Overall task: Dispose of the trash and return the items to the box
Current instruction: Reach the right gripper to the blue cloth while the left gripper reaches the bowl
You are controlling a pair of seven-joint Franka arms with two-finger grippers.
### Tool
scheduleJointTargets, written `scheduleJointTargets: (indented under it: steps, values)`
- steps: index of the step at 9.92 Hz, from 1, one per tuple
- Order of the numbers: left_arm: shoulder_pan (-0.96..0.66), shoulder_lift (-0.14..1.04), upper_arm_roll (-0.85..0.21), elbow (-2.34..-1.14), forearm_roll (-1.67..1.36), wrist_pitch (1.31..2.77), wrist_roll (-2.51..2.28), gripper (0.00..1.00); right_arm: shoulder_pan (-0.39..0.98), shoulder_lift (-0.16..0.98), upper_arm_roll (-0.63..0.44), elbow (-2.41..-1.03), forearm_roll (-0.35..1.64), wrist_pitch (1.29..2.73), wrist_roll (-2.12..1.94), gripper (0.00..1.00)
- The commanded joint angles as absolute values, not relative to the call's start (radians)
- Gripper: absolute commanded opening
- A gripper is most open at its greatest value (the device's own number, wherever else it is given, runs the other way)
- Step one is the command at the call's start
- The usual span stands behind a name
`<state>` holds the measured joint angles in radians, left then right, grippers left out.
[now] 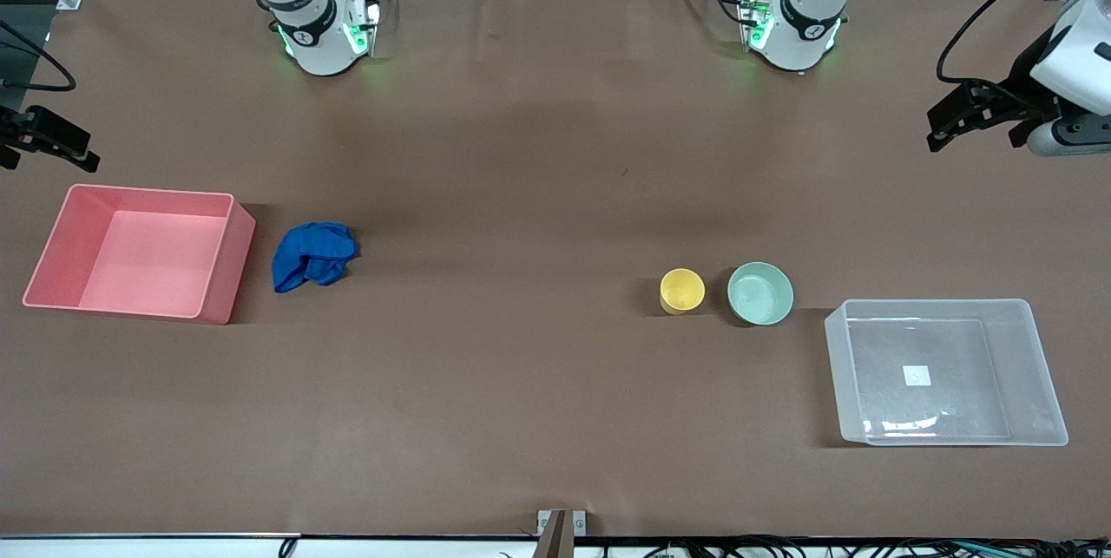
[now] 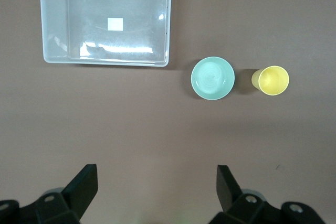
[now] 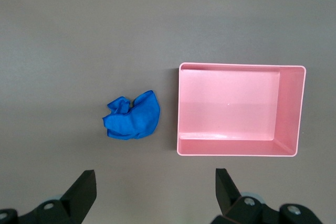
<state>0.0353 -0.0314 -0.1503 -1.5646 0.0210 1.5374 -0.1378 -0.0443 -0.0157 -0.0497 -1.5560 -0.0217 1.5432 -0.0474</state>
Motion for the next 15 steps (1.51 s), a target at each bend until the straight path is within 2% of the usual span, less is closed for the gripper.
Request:
scheduleJointTargets:
  steps: [1, 4, 8, 13, 15]
  values:
    - [0.037, 0.024, -0.153, -1.552, 0.006, 1.514, -0.149, 1.0, -0.052, -0.02, -0.046, -1.552, -0.014, 1.534, -0.048, 1.0]
    - [0.025, 0.049, -0.161, -1.621, 0.006, 1.567, -0.259, 1.0, -0.052, -0.02, -0.046, -1.554, -0.014, 1.54, -0.051, 1.0]
    - [0.003, 0.09, -0.19, -1.891, 0.008, 1.921, -0.514, 1.0, -0.054, -0.014, -0.049, -1.575, 0.006, 1.552, -0.054, 1.0]
    - [-0.012, 0.25, -0.207, -2.126, 0.047, 2.424, -0.718, 1.0, -0.045, 0.001, -0.048, -1.849, 0.005, 1.862, -0.054, 1.0]
    - [-0.011, 0.328, -0.207, -2.145, 0.048, 2.514, -0.733, 1.0, -0.041, 0.014, -0.046, -1.975, 0.005, 1.995, -0.043, 0.98]
